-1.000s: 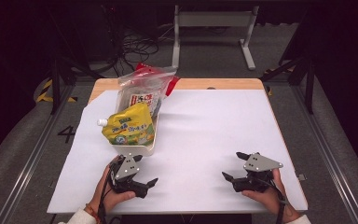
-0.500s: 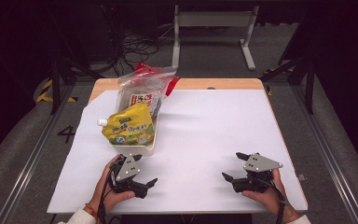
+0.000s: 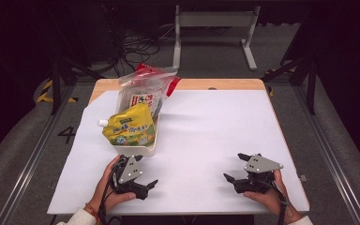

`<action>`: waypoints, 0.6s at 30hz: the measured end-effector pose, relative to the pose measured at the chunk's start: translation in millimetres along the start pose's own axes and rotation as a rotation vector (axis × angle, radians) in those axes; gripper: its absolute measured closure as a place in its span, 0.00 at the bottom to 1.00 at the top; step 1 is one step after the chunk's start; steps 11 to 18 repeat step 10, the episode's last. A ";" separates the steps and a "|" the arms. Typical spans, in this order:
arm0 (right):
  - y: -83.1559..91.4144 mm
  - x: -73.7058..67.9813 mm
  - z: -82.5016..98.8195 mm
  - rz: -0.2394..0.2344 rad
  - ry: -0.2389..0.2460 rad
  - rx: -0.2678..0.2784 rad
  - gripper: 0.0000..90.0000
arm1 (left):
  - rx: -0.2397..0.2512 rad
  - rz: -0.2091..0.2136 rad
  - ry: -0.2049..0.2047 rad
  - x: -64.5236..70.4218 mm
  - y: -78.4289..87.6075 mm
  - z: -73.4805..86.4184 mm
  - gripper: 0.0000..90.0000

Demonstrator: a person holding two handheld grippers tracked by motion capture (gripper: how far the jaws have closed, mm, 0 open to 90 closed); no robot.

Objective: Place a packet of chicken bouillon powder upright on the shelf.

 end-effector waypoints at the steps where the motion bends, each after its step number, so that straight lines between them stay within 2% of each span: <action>1: 0.1 0.1 0.2 0.001 0.001 0.000 0.16 | 0.000 0.000 0.000 0.0 0.0 0.0 0.07; 3: 0.4 0.2 0.4 0.006 0.006 -0.003 0.16 | 0.018 -0.010 -0.016 1.5 1.9 -1.5 0.07; 7: 2.2 -0.9 -1.2 0.020 0.019 -0.003 0.16 | 0.028 -0.011 -0.016 2.6 2.9 -2.0 0.07; 18: 2.6 -0.5 -1.6 0.024 0.026 -0.001 0.16 | 0.028 -0.008 -0.013 2.0 2.3 -2.1 0.07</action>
Point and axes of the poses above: each handheld gripper's, and its own axes: y roughly backward along the jaws, z roughly out of its underside, x roughly to its right, the point moved 3 cm from there along -y, roughly forward along the jaws, and after that the axes turned 15 degrees about y, right-handed, at the moved point
